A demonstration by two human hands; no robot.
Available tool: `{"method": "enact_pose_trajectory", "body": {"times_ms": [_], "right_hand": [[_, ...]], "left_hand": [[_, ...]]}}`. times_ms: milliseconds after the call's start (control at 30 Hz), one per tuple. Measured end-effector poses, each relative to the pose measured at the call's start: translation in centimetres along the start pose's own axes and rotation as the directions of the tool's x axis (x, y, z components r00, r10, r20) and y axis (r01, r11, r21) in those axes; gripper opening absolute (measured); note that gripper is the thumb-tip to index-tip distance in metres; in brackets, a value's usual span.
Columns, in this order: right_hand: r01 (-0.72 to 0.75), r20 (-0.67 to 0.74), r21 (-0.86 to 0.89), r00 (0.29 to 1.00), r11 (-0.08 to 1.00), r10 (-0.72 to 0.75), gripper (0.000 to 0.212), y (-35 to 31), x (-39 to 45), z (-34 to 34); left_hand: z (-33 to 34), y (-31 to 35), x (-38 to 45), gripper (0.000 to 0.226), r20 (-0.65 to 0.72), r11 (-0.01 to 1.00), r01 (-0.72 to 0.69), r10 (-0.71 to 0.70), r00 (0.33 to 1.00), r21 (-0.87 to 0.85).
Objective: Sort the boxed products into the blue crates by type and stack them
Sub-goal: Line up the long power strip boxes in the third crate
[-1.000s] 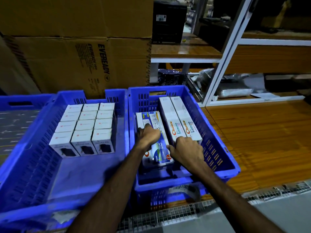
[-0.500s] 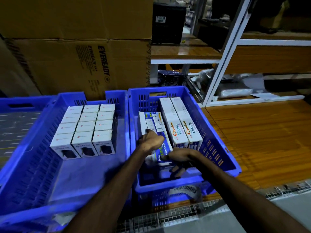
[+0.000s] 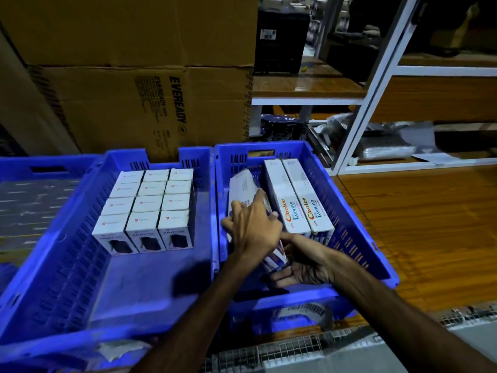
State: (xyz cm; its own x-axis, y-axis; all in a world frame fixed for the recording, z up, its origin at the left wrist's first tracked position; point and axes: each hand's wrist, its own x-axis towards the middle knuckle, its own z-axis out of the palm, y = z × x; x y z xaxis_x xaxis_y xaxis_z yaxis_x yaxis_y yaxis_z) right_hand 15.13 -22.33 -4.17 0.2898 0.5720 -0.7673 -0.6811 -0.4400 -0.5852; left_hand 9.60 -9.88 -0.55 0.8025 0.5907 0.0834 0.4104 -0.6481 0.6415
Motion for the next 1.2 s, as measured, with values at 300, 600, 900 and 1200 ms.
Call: {"method": "enact_pose_trajectory", "body": {"times_ms": [300,600,900,1200], "right_hand": [[0.099,-0.164,0.429,0.986,0.898,-0.03,0.041,-0.6,0.4,0.8],[0.214,-0.006,0.557,0.967,0.802,-0.253,0.049,0.3,0.0,3.7],[0.288,0.0,0.528,0.941,0.799,-0.339,0.053,0.0,-0.9,4.1],[0.3,-0.006,0.521,0.938,0.799,-0.348,0.056,0.2,-0.4,4.0]], "left_hand": [[-0.2,-2.5,-1.3,0.048,-0.283,0.743,-0.109,-0.112,0.953,-0.661],[-3.2,-3.5,0.2,0.04,-0.266,0.545,-0.042,-0.339,0.902,-0.837],[-7.0,-3.3,2.7,0.045,0.281,0.163,0.306,-0.16,0.946,-0.938],[-6.8,-2.4,2.9,0.038,0.387,0.143,0.377,0.044,0.921,-0.915]]}}
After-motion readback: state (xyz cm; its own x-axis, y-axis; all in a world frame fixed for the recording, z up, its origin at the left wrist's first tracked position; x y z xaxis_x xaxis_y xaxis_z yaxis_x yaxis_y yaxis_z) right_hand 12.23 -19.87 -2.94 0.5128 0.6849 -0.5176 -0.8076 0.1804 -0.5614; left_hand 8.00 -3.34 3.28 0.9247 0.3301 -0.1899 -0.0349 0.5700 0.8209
